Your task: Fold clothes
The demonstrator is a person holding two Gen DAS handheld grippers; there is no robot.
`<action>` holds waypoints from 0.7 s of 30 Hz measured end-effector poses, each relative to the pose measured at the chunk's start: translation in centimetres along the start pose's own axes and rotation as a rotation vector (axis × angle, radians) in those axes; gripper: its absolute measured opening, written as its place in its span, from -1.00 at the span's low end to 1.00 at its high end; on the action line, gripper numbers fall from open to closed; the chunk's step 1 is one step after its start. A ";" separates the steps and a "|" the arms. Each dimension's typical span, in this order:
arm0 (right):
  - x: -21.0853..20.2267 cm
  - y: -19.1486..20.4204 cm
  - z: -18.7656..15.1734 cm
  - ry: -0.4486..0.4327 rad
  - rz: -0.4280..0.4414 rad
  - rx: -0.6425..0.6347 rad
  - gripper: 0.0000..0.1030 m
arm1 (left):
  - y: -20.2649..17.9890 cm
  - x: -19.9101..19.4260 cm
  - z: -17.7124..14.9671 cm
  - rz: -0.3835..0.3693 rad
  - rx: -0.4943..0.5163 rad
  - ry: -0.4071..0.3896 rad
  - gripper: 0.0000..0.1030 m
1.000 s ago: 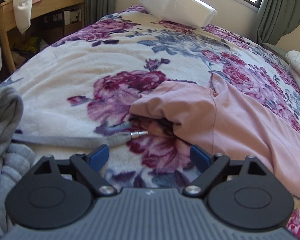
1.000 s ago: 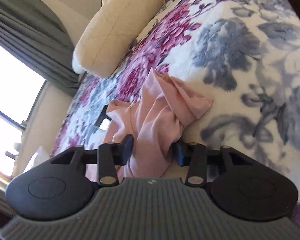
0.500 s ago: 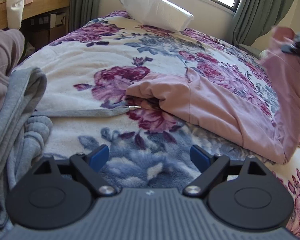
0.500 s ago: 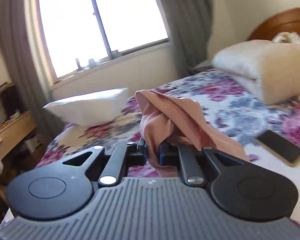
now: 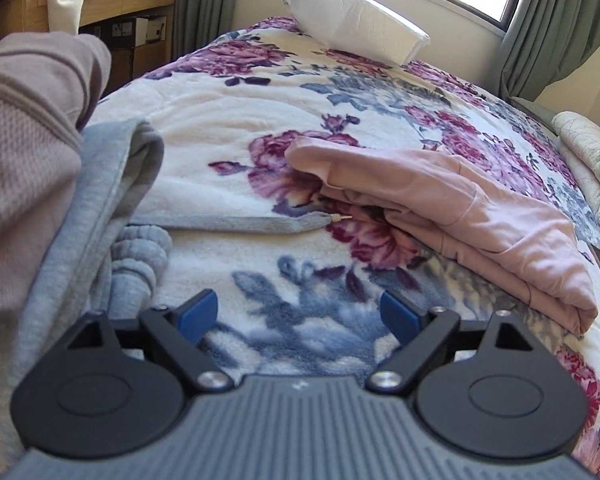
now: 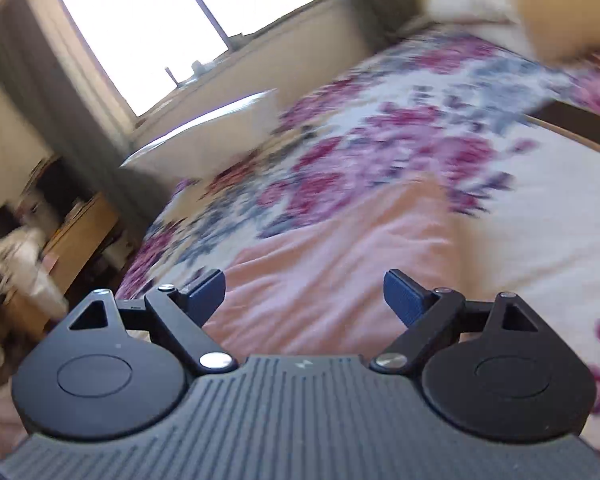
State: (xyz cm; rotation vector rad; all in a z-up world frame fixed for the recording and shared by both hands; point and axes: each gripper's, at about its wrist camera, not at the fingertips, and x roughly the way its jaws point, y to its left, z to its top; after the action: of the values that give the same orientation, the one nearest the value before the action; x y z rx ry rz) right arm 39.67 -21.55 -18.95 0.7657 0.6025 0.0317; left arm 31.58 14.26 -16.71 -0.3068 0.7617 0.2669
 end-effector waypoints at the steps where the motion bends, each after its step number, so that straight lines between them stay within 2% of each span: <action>1: 0.6 -1.7 0.3 0.012 -0.012 0.064 0.72 | -0.4 -0.1 0.1 -0.001 0.009 -0.001 0.72; 2: 1.2 -3.4 0.6 0.025 -0.022 0.124 0.72 | -0.8 -0.3 0.1 -0.002 0.019 -0.003 0.72; 3: 1.8 -3.9 0.5 0.034 -0.012 0.132 0.72 | -1.1 -0.5 0.1 -0.002 0.029 -0.005 0.72; 7: 3.9 -3.1 0.0 0.093 0.026 0.019 0.72 | -1.9 -1.1 -0.2 -0.001 0.052 -0.008 0.72; 8: 4.2 -2.9 -0.2 0.111 0.051 0.018 0.65 | -2.1 -1.3 -0.3 0.002 0.054 -0.005 0.72; 9: 4.5 -2.7 -0.4 0.130 0.076 0.017 0.51 | -2.3 -1.4 -0.5 0.005 0.054 -0.002 0.72; 10: 4.8 -2.6 -0.5 0.147 0.100 0.017 -0.26 | -2.5 -1.4 -0.6 0.009 0.054 0.001 0.72; 11: 4.9 -2.7 -0.6 0.160 0.109 0.036 -0.51 | -2.6 -1.5 -0.7 0.012 0.053 0.005 0.72; 12: 5.0 -2.8 -0.7 0.170 0.118 0.055 -0.57 | -2.7 -1.6 -0.9 0.016 0.052 0.010 0.72; 17: 1.3 -4.5 1.0 0.106 0.139 0.111 -0.62 | -2.9 -1.9 -1.2 0.016 0.047 0.022 0.72; 21: -3.7 -7.0 4.4 0.019 0.092 0.106 -0.63 | -3.3 -2.2 -1.2 -0.001 0.054 0.021 0.72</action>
State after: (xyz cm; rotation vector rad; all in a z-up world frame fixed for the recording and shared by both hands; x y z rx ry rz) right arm 37.55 -30.31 -19.21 0.8961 0.5900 0.0923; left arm 30.44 10.54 -15.39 -0.2597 0.7876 0.2420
